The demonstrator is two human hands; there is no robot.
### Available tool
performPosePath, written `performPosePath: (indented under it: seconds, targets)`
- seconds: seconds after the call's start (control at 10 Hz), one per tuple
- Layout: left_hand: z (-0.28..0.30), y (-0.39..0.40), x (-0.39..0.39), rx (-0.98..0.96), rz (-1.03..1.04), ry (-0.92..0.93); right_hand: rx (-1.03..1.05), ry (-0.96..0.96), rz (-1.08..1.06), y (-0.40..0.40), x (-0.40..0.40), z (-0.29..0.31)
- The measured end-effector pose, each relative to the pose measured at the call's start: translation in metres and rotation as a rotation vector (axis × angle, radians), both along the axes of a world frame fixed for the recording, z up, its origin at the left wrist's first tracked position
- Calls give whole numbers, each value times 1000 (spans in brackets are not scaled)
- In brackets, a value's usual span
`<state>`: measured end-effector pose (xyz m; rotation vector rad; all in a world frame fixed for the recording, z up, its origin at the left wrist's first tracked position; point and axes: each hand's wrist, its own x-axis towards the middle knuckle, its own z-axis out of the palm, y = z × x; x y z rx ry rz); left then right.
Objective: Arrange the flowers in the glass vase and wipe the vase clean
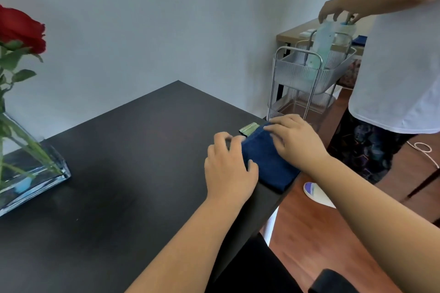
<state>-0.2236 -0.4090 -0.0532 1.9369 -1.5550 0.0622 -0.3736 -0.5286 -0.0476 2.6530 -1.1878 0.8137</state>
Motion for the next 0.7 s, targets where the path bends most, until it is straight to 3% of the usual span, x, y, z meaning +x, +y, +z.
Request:
performPosePath:
  seconds: [0.1,0.2,0.4,0.7]
  targets:
    - [-4,-3,-9,34,-98,-203,352,91,-31,4,6,-12]
    - [-13,-7,-11,289,-161,-282,486,137,-64,-2,5,-17]
    - [-20,-6,-5,525,-176,-283,495,242,-76,-6,6,-20]
    - [-3,37,28,423,-43,-245,399,298,-113,-2,11,-12]
